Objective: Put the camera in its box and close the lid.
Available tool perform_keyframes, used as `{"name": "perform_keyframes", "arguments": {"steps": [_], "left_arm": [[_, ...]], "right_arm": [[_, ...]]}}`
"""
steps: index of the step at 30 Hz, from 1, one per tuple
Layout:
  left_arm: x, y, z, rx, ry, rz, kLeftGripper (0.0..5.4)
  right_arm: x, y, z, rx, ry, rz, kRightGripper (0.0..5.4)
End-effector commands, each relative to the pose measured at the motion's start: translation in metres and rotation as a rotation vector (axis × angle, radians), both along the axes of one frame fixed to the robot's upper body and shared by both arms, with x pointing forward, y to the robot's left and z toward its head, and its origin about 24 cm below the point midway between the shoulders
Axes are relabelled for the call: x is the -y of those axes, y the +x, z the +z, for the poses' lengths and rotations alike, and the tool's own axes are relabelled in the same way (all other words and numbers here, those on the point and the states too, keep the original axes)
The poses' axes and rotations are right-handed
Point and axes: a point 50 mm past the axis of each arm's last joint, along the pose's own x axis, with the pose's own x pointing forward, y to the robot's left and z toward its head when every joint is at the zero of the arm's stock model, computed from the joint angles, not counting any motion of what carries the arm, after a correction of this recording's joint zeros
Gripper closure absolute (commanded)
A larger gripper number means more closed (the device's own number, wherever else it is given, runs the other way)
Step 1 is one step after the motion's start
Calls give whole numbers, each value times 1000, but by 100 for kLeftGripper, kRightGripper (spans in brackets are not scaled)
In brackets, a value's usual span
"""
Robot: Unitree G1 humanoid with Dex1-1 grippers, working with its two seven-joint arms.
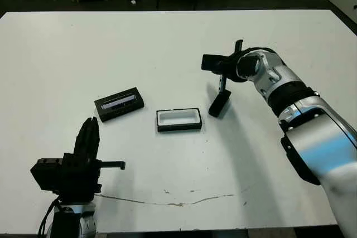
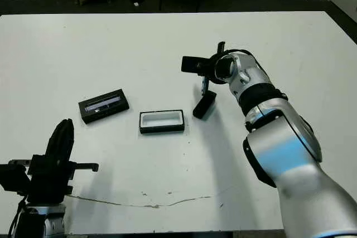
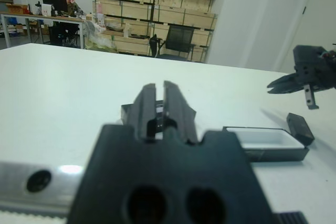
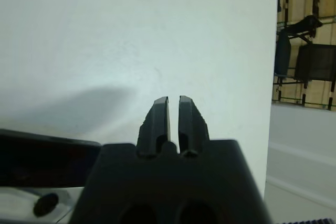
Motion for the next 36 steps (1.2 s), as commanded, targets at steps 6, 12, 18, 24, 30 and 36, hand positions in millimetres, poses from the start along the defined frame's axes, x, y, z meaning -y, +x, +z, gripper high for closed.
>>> {"name": "perform_keyframes", "arguments": {"steps": [6, 12, 18, 24, 30, 36], "left_arm": [[-2, -9, -12, -72, 4, 14, 537], [-2, -9, -13, -81, 0, 20, 537], [-1, -9, -12, -91, -3, 24, 537], [-1, -8, -13, -86, 0, 12, 537], [0, -8, -13, -85, -4, 14, 537], [1, -8, -11, -84, -13, 9, 537]], "right_arm": [[11, -7, -19, -109, 24, -32, 540], [14, -9, -23, -139, 18, -45, 540], [18, -11, -25, -167, -21, -34, 540], [23, -12, -25, -208, -12, -60, 540], [27, -12, -25, -225, -26, -70, 540], [32, -14, -24, -229, -45, -39, 540]]}}
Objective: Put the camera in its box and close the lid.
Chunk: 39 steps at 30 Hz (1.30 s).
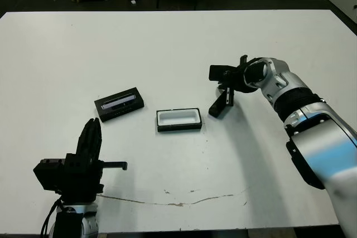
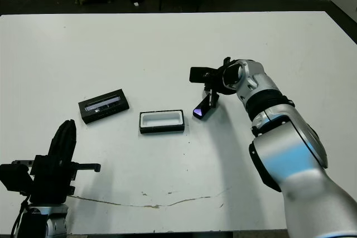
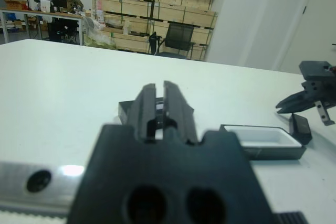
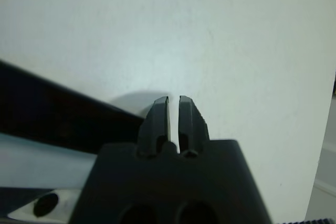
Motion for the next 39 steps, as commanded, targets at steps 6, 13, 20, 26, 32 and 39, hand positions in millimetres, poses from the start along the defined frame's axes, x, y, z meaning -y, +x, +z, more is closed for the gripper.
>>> {"name": "perform_keyframes", "arguments": {"steps": [6, 13, 20, 26, 32, 39], "left_arm": [[-1, -7, -10, -75, -1, 8, 537], [1, -6, -9, -78, 2, 10, 537], [0, -5, -9, -69, 2, 0, 537], [0, -5, -8, -75, 27, 13, 537], [-1, -5, -9, -75, 16, 6, 537], [-1, -4, -9, -68, 10, -3, 537]], "right_arm": [[13, -8, -9, -54, -27, 39, 540], [22, -13, -9, -108, -10, 21, 540], [29, -20, -14, -158, 18, 12, 540], [32, -26, -16, -173, -16, 34, 540], [40, -35, -17, -190, 20, 78, 540], [42, -43, -17, -260, 53, 63, 540]]}}
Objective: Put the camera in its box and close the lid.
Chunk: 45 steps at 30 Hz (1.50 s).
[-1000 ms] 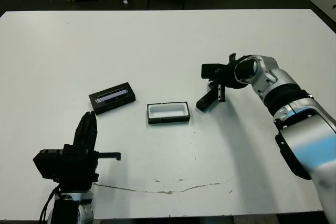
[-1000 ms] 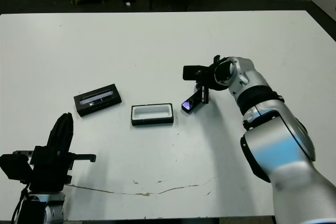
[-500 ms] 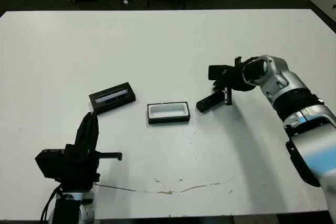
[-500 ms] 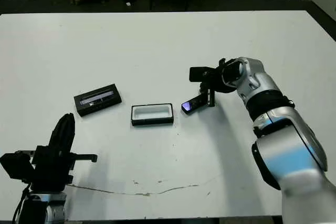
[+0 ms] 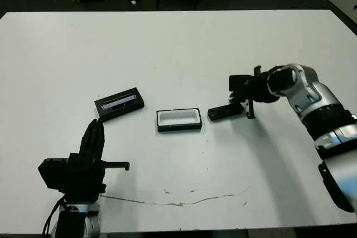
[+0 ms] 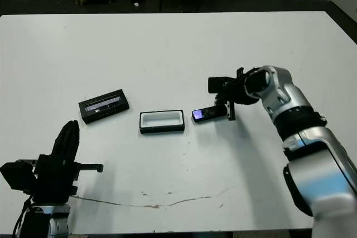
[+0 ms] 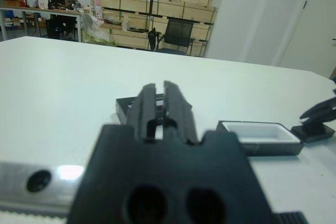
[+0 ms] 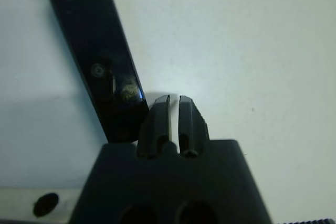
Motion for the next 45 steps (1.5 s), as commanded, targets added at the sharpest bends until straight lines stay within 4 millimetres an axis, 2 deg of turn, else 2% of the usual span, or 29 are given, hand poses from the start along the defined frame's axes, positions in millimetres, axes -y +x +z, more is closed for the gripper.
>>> {"name": "perform_keyframes", "arguments": {"steps": [1, 11, 23, 45], "left_arm": [[-3, -5, -8, -47, 13, -3, 537], [-3, -4, -8, -46, 21, -1, 537], [-2, -4, -8, -53, 11, -3, 537], [0, -2, -9, -58, -4, -13, 537]], "right_arm": [[6, -10, -15, -99, -21, -14, 540], [11, -20, -9, -96, -11, 17, 540], [18, -27, -10, -156, 10, -3, 540], [5, -49, -12, -242, -34, 102, 540]]}}
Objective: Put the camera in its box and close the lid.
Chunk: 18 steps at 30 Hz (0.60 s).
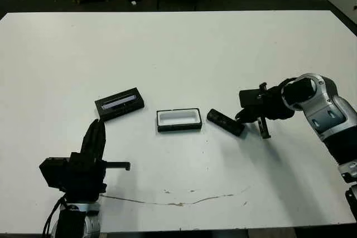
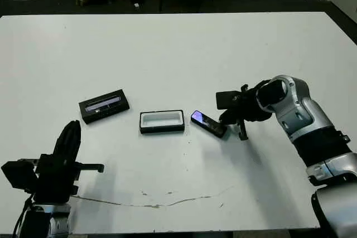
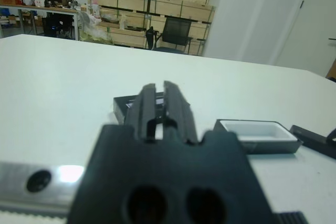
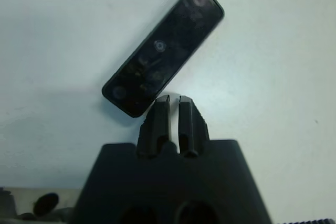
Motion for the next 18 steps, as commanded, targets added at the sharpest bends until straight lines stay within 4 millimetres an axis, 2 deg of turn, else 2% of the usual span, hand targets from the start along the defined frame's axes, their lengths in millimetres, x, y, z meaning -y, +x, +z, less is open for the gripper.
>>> {"name": "perform_keyframes", "arguments": {"steps": [1, 6, 9, 15, 18], "left_arm": [[-2, -4, -8, -45, 7, 5, 537], [-1, -4, -8, -52, 5, 0, 537], [0, -4, -8, -51, 4, -1, 537], [1, -5, -8, -54, 2, 4, 537], [1, -6, -9, -52, 5, 2, 537]], "right_arm": [[4, -10, -16, -79, -46, 6, 540], [3, -12, -13, -67, -58, 8, 540], [11, -11, -12, 42, -69, -32, 540], [38, 0, -5, 253, -63, -165, 540], [53, 6, 7, 376, -53, -235, 540]]}}
